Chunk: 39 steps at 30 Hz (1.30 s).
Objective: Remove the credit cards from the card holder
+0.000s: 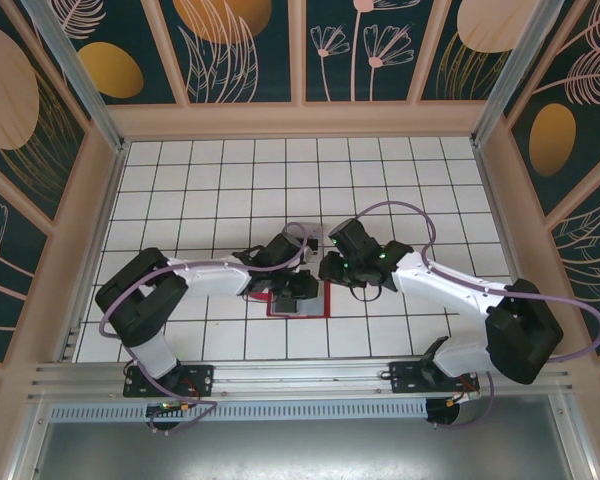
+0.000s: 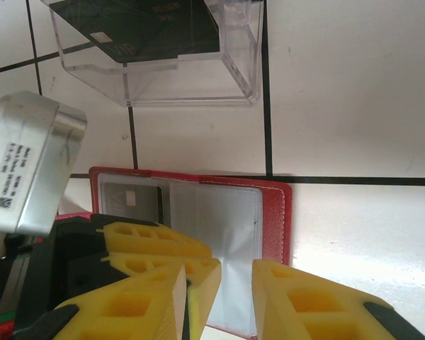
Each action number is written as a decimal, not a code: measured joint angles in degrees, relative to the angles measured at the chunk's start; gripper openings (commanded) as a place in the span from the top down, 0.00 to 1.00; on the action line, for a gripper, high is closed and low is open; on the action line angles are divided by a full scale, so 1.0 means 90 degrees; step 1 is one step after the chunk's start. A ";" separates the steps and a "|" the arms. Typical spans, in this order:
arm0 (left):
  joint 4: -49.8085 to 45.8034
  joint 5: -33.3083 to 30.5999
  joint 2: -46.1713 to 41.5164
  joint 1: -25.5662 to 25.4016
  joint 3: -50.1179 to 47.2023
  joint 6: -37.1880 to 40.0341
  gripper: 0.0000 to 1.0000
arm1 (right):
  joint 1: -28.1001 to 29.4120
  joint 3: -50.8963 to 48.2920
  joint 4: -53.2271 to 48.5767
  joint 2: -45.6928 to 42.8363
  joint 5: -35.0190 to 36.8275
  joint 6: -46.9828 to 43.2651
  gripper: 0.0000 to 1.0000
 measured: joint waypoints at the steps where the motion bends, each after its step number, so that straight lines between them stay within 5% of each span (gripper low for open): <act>1: 0.0002 0.0000 0.0061 0.0000 0.0002 -0.0002 0.80 | -0.0002 -0.0007 0.0002 -0.0002 0.0000 0.0000 0.69; 24: -0.0483 -0.0935 -0.0223 -0.0022 0.0019 -0.0090 0.76 | -0.0044 -0.0024 0.0005 0.0044 -0.0129 -0.0027 0.69; 39: -0.1015 -0.1496 -0.1625 0.0508 -0.0284 0.0107 0.76 | 0.0104 0.0005 0.1061 0.0593 -0.1236 0.0012 0.70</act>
